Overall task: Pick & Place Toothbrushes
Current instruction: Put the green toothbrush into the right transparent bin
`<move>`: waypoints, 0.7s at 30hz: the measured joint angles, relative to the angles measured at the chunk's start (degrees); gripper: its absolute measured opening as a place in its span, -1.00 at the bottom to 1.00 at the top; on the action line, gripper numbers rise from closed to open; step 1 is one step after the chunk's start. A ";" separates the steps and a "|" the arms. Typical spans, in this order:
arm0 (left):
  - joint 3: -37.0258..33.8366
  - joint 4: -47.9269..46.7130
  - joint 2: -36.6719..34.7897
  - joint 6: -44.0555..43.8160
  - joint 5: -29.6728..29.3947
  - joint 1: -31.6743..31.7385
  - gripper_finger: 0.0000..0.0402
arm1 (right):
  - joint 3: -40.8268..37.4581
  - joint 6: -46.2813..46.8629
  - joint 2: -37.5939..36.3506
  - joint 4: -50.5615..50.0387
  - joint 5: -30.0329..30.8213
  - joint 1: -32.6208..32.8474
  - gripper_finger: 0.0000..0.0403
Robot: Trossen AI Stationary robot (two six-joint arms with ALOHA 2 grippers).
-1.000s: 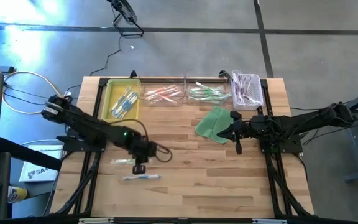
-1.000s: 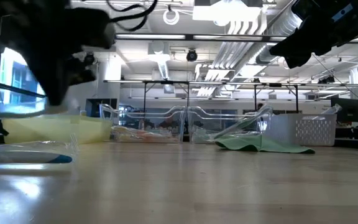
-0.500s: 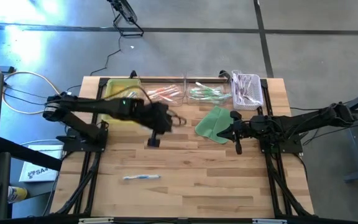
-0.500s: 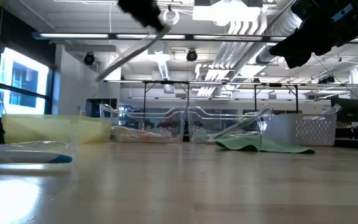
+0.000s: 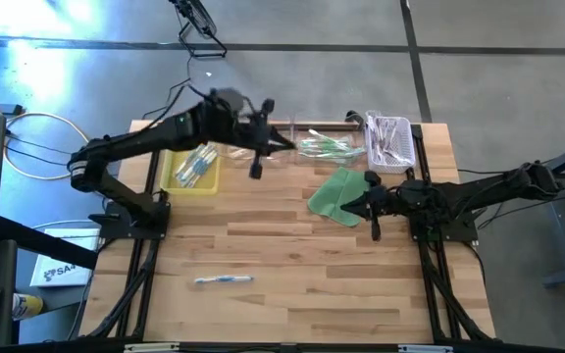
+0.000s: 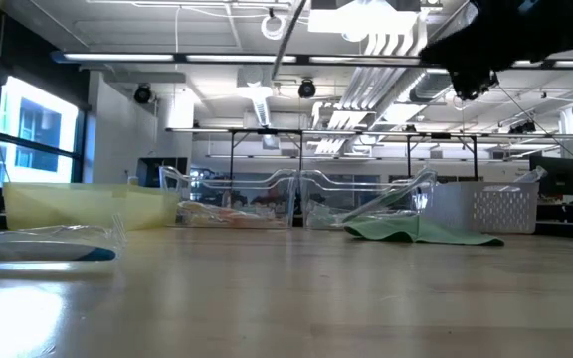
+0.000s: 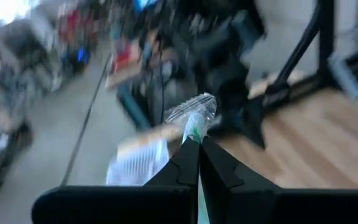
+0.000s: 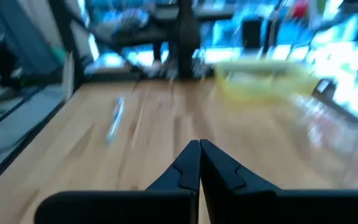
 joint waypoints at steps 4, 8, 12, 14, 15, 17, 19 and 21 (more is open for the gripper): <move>0.04 6.06 0.75 0.75 8.27 1.79 -1.00 | 0.00 -7.79 0.40 10.16 4.92 -0.02 -0.99; 0.06 6.62 0.91 0.53 8.93 1.91 -1.00 | 0.00 -15.92 2.72 23.10 5.76 -0.96 -0.99; 0.01 4.90 1.26 -0.52 9.06 1.89 -1.00 | 0.00 -20.01 7.26 33.82 5.51 -2.51 -0.99; 0.04 5.19 1.45 -0.54 9.31 1.89 -1.00 | 0.00 -20.71 10.18 37.99 5.36 -3.34 -0.99; 0.04 5.27 1.56 -0.64 9.45 1.89 -1.00 | 0.00 -20.77 11.83 39.66 4.57 -3.89 -0.99; 0.01 5.18 1.78 -0.96 9.55 1.89 -1.00 | 0.00 -20.80 15.02 43.29 2.74 -4.81 -0.99; 0.01 5.33 1.71 -0.88 9.70 1.89 -1.00 | 0.00 -20.93 18.35 47.47 1.47 -5.25 -0.96; 0.01 5.35 1.63 -0.89 9.83 1.89 -1.00 | 0.00 -22.24 21.11 50.89 1.18 -5.51 -0.89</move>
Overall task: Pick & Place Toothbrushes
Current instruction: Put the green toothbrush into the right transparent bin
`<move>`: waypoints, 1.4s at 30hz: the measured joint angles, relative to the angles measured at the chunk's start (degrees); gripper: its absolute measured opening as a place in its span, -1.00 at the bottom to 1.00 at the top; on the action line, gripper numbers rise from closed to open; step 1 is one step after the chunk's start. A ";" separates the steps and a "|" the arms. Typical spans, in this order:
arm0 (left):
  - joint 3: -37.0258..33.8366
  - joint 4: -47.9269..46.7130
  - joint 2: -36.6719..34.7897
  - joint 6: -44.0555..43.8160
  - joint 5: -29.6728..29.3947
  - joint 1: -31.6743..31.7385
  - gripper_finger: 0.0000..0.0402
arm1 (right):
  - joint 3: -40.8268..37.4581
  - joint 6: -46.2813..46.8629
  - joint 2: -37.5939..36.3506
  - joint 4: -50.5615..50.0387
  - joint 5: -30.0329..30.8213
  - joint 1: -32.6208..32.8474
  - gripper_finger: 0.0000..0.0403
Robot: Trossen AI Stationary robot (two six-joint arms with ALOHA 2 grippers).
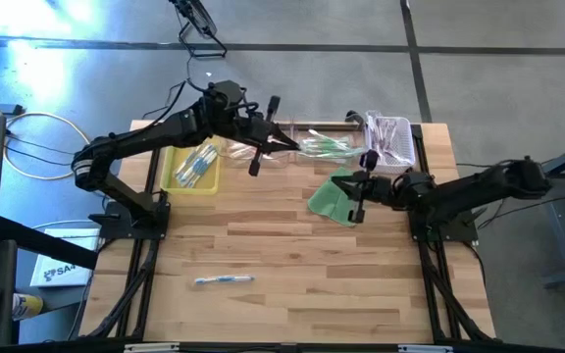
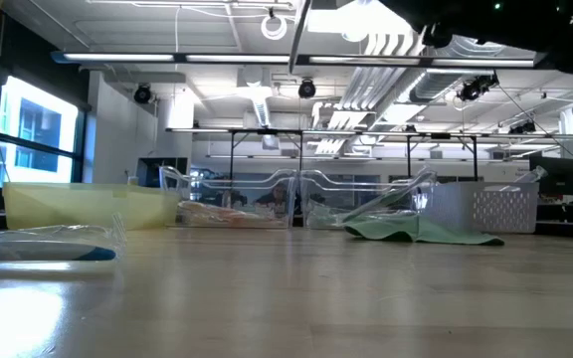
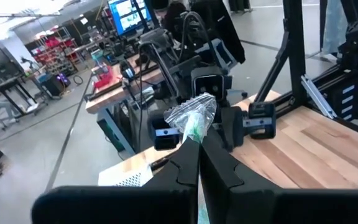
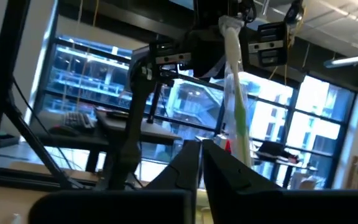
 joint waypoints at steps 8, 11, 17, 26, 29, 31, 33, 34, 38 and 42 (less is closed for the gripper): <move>0.00 -0.11 0.04 -1.37 0.74 -0.11 -1.00 | 6.93 -1.17 9.06 2.67 3.46 -0.74 -0.30; 0.00 0.10 0.32 -1.38 0.77 -0.85 -1.00 | 10.92 -0.62 12.83 2.29 5.81 -1.40 -0.10; -0.02 -0.30 0.48 -1.41 1.75 -0.87 -1.00 | 17.29 -0.51 18.48 2.32 6.47 -3.15 0.03; -0.02 -0.48 0.48 -1.37 2.01 -0.79 -1.00 | 20.21 -0.05 20.83 2.22 4.20 -4.92 -0.03; -0.02 -0.46 0.48 -1.32 2.03 -0.79 -1.00 | 20.87 -0.06 20.83 2.31 2.68 -5.23 -0.09; -0.02 -0.46 0.48 -1.32 2.03 -0.79 -1.00 | 21.22 -0.05 20.83 2.04 2.49 -5.27 -0.14; -0.02 -0.44 0.48 -1.28 2.07 -0.79 -1.00 | 21.24 -0.07 20.83 1.95 1.84 -5.27 -0.21; -0.02 -0.44 0.48 -1.24 2.07 -0.79 -1.00 | 21.24 -0.07 20.83 1.95 1.25 -5.27 -0.26; -0.02 -0.44 0.48 -1.19 2.17 -0.79 -1.00 | 21.24 -0.07 20.83 1.95 -0.54 -5.27 -0.46; -0.02 -0.46 0.48 -1.19 2.19 -0.79 -1.00 | 21.24 -0.07 20.83 1.97 -1.07 -5.31 -0.65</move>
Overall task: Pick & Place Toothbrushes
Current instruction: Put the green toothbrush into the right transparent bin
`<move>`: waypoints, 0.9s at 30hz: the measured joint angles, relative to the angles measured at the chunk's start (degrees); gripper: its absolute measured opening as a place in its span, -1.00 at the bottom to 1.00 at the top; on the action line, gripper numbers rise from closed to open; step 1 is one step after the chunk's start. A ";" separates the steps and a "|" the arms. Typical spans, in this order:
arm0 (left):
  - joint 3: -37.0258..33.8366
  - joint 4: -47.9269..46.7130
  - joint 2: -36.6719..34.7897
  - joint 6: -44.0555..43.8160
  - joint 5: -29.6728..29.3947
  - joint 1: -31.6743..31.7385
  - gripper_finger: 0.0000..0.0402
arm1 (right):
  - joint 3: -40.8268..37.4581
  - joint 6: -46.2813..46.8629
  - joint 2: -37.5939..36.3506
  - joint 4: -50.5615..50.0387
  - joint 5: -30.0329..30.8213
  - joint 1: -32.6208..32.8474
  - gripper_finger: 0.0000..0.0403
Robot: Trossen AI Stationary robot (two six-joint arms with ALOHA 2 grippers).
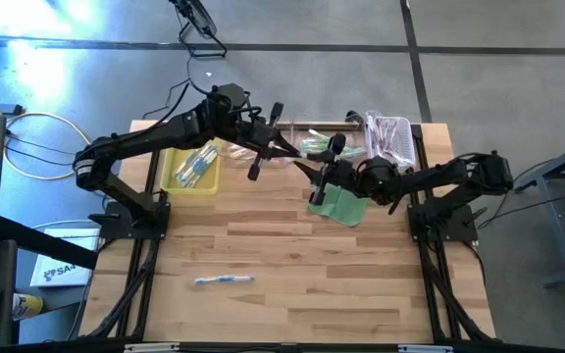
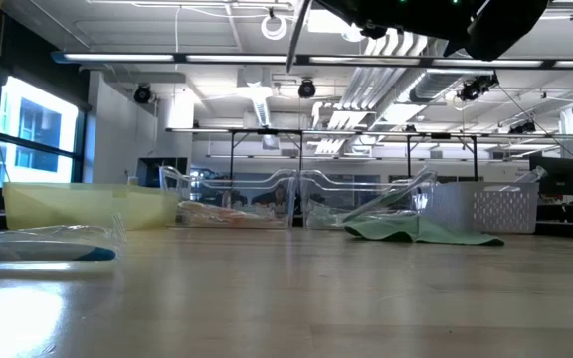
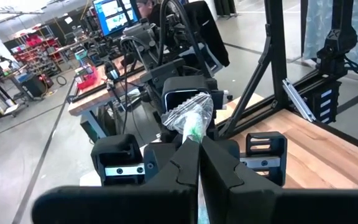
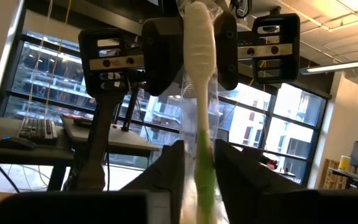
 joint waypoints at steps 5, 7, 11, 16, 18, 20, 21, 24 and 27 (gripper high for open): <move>0.00 0.02 0.00 0.00 -0.03 0.00 -1.00 | 0.00 -0.04 0.00 -0.01 -0.04 0.02 -0.85; 0.00 0.00 0.00 0.00 -0.05 0.01 -1.00 | 0.00 -0.04 0.00 -0.02 -0.09 0.04 -0.90; 0.00 0.00 0.00 0.00 -0.06 0.02 -1.00 | 0.00 -0.04 0.00 -0.02 -0.11 0.04 -0.93; 0.00 0.02 0.00 0.00 -0.10 0.02 -1.00 | 0.00 -0.04 0.00 -0.02 -0.07 0.04 -0.93; 0.00 0.02 0.00 -0.09 -0.10 0.02 -1.00 | -0.01 -0.04 0.00 -0.02 -0.07 0.04 -0.93; 0.00 0.03 0.00 -0.18 -0.14 0.02 -0.98 | 0.00 -0.04 0.00 -0.03 -0.07 0.04 -0.93; 0.00 0.02 0.00 -0.20 -0.26 0.02 -0.96 | 0.00 -0.04 0.00 -0.04 -0.05 0.04 -0.93; 0.00 0.03 -0.02 -0.12 -0.74 0.02 -0.86 | -0.01 -0.02 0.00 -0.07 -0.02 0.04 -0.93; 0.00 0.04 -0.02 0.02 -0.95 0.02 -0.69 | -0.02 -0.02 0.00 -0.09 -0.04 0.04 -0.93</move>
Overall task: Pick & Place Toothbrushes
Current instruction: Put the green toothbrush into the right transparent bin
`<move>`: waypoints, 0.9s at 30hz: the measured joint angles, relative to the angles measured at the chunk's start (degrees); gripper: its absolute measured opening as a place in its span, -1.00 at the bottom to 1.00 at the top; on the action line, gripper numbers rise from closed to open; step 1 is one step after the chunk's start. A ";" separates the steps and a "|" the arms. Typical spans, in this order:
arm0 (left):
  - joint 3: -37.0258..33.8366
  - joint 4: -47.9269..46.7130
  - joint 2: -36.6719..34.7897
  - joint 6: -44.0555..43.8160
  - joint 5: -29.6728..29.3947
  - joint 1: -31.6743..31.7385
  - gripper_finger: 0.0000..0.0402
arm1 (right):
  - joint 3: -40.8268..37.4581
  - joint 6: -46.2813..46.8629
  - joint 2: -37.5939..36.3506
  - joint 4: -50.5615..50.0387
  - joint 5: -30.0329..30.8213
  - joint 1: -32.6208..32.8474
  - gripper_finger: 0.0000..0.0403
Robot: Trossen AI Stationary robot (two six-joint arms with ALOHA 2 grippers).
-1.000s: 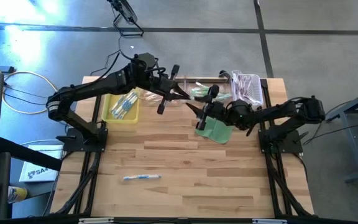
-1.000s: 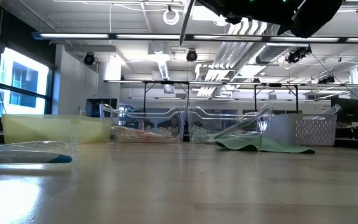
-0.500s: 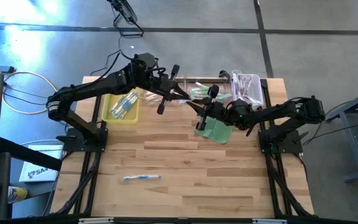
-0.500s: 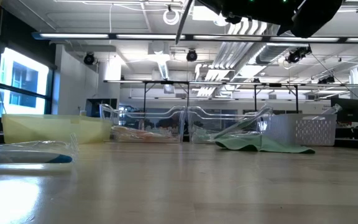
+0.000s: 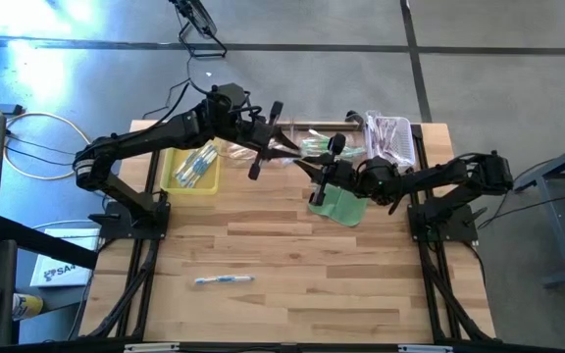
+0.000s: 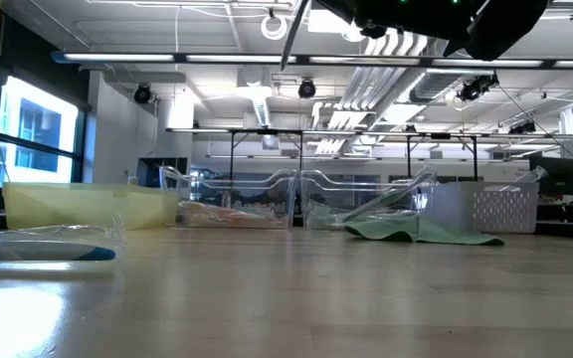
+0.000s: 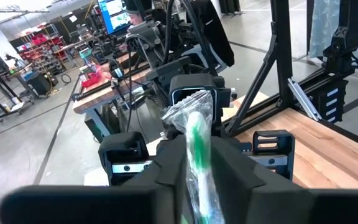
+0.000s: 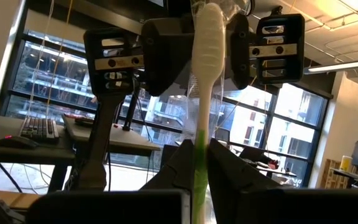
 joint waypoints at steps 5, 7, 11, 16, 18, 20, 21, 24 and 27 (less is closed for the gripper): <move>0.00 0.15 0.00 0.02 -0.12 0.00 -0.40 | 0.00 0.00 -0.02 0.00 0.00 0.02 -0.93; 0.00 0.33 0.00 0.02 -0.14 0.00 -0.30 | 0.00 0.00 -0.02 -0.02 0.00 0.02 -0.93; -0.01 0.37 -0.02 0.01 -0.14 0.02 -0.19 | 0.00 0.00 -0.02 -0.21 0.02 0.02 -0.93; -0.02 0.32 -0.01 0.01 -0.14 0.01 -0.15 | 0.00 0.00 -0.02 -0.29 1.45 0.02 -0.93; -0.02 0.24 -0.02 0.02 -0.14 0.00 -0.15 | 0.00 0.00 -0.02 -0.37 1.57 0.02 -0.93; -0.02 0.29 -0.02 0.00 -0.14 0.00 -0.15 | 0.00 0.00 -0.02 -0.42 1.55 0.02 -0.93; -0.02 0.32 -0.02 0.01 -0.14 0.00 -0.15 | 0.00 0.00 -0.02 -0.43 1.55 0.02 -0.93; -0.02 0.37 -0.02 -0.22 -0.14 0.00 -0.15 | 0.00 -0.11 -0.02 -0.73 2.04 0.02 -0.93; -0.02 -1.31 -0.12 2.48 -0.11 0.02 -0.15 | 0.00 -1.44 -0.04 -1.63 4.29 0.02 -0.93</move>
